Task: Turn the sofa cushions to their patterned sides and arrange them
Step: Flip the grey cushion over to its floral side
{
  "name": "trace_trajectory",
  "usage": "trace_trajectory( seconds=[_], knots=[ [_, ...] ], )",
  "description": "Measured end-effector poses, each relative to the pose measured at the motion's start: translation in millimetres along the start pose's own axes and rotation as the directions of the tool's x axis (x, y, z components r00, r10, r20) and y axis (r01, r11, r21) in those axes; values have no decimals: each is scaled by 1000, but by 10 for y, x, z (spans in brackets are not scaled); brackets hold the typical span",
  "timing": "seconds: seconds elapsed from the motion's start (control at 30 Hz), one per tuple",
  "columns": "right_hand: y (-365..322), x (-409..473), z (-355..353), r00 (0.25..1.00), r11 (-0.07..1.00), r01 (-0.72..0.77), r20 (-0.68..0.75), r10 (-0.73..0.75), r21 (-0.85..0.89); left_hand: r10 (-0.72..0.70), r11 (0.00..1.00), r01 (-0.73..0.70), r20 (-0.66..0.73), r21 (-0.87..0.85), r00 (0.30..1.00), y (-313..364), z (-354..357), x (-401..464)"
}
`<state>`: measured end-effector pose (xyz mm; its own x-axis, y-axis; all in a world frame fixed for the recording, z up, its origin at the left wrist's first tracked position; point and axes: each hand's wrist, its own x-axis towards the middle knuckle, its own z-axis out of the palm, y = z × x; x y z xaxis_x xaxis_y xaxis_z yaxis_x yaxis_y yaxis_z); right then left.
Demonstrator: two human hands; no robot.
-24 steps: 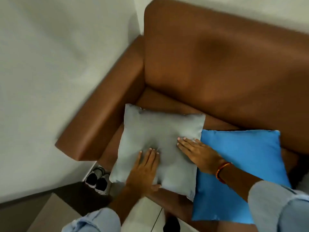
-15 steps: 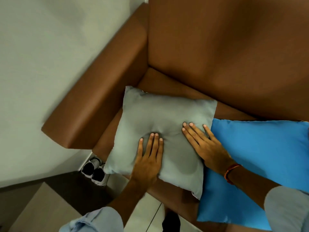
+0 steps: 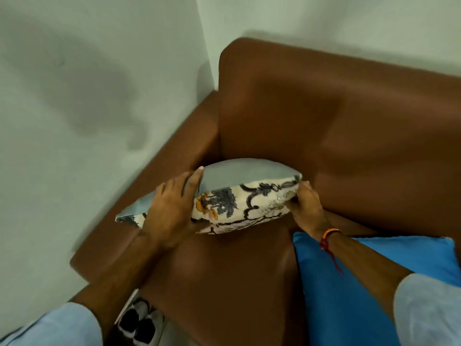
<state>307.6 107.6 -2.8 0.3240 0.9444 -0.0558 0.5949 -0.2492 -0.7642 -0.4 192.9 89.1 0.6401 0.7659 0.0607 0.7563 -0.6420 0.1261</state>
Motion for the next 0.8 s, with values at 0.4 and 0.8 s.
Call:
trace_trajectory(
  seconds=[0.4, 0.8],
  knots=[
    [-240, 362, -1227, 973, 1000, 21, -229, -21, -2, -58, 828, 125, 139, -546, 989, 336, -256, 1549],
    [-102, 308, -1337, 991, 982, 10, -126, -34, -186, -169, 773, 221, 142, -594, 975, 282, 107, 1515]
  ],
)
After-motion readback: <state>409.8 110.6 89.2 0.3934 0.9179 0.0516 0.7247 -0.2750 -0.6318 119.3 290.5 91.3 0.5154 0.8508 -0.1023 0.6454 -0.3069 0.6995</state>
